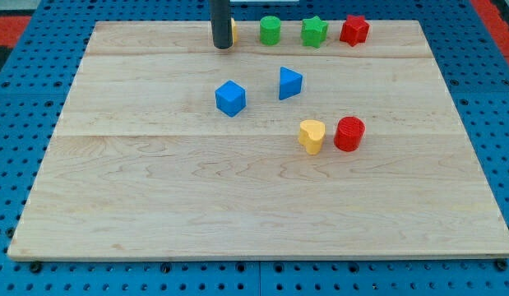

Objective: Move the blue triangle towards the top left

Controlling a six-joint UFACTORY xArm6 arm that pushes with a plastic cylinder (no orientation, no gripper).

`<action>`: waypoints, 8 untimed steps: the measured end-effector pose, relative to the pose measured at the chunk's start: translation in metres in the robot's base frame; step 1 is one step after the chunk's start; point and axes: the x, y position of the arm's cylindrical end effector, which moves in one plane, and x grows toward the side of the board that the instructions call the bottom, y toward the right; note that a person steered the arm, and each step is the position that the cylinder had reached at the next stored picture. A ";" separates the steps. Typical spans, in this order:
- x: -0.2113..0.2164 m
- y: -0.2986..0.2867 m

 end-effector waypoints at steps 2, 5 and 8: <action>0.064 0.082; 0.143 0.193; 0.164 0.155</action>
